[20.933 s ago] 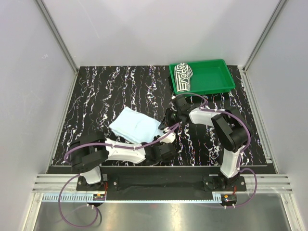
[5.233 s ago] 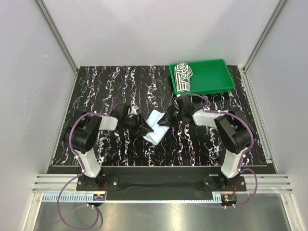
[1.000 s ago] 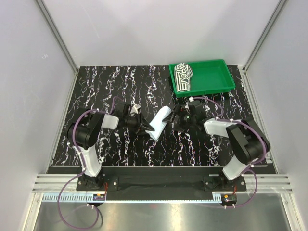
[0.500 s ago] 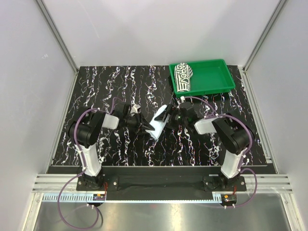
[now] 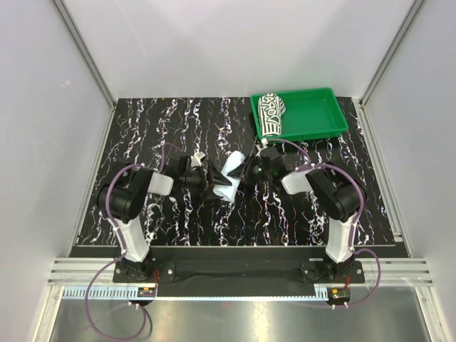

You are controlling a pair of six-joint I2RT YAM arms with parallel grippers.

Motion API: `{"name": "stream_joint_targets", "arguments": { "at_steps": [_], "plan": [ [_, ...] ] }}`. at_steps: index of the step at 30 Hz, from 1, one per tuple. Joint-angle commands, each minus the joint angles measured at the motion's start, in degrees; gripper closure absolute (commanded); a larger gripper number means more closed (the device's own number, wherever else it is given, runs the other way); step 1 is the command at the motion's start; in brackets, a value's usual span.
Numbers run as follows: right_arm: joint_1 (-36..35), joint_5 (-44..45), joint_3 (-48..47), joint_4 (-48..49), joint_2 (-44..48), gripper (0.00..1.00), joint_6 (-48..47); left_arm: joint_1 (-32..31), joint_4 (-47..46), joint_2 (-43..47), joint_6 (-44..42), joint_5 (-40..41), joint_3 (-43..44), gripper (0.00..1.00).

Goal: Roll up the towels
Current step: Place the rolled towel into the container

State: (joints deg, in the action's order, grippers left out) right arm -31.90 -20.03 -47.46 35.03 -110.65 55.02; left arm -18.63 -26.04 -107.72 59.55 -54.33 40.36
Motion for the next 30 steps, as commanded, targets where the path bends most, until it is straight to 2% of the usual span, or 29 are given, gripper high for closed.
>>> {"name": "stream_joint_targets", "arguments": {
  "at_steps": [1, 2, 7, 8, 11, 12, 13, 14, 15, 16, 19, 22, 23, 26, 30],
  "plan": [
    [0.17, 0.96, -5.97, -4.86, 5.25, 0.92, -5.36, -0.18, 10.99, 6.19, -5.48, 7.38, -0.81, 0.01],
    [1.30, -0.08, -6.76, -8.19, 6.57, 0.92, -6.32, -0.18, 15.62, 10.12, -7.93, 7.91, -0.37, 0.01],
    [6.75, -3.78, -16.94, -22.78, 13.17, 0.93, -15.80, -0.09, 25.86, 20.69, -13.40, 9.67, 2.70, 0.01],
    [7.89, -4.40, -18.88, -28.29, 13.61, 0.93, -17.13, 0.00, 28.91, 22.28, -16.19, 10.29, 3.32, 0.01],
    [15.96, -7.11, -30.18, -38.59, 13.45, 0.93, -21.35, 0.00, 40.76, 28.87, -23.74, 14.32, 6.65, 0.01],
    [15.99, -8.00, -33.54, -41.59, 12.57, 0.93, -22.49, 0.00, 43.16, 30.71, -25.78, 15.47, 7.53, 0.01],
    [18.95, -9.05, -37.05, -44.40, 9.78, 0.93, -24.94, 0.00, 45.36, 33.86, -27.71, 16.87, 8.32, 0.01],
    [20.37, -10.71, -40.74, -50.52, 7.93, 0.92, -26.62, 0.00, 47.55, 35.81, -31.65, 20.54, 9.72, 0.01],
    [21.43, -10.82, -49.57, -54.67, 5.91, 0.93, -28.64, 0.00, 51.06, 37.31, -33.25, 21.62, 10.17, 0.01],
    [23.09, -10.38, -54.09, -62.20, 1.53, 0.93, -32.92, 0.00, 53.01, 38.80, -34.92, 25.20, 10.70, 0.01],
    [27.74, -10.72, -67.91, -69.54, -6.55, 0.95, -37.61, 0.00, 59.95, 43.90, -40.81, 31.62, 12.55, 0.01],
    [31.54, -18.00, -76.62, -69.92, -14.12, 0.95, -35.53, 0.00, 62.43, 47.16, -45.39, 33.58, 11.59, 0.01],
    [35.73, -21.59, -80.12, -69.31, -15.98, 0.96, -35.08, 0.00, 62.08, 48.47, -45.75, 34.19, 10.89, 0.01],
    [39.53, -28.38, -85.93, -67.46, -23.80, 0.97, -33.84, 0.00, 60.06, 49.36, -45.22, 32.35, 7.37, 0.01],
    [41.13, -35.06, -93.06, -65.88, -33.21, 0.99, -32.88, 0.00, 60.58, 48.23, -45.57, 35.07, 8.33, 0.01]
  ]
}}
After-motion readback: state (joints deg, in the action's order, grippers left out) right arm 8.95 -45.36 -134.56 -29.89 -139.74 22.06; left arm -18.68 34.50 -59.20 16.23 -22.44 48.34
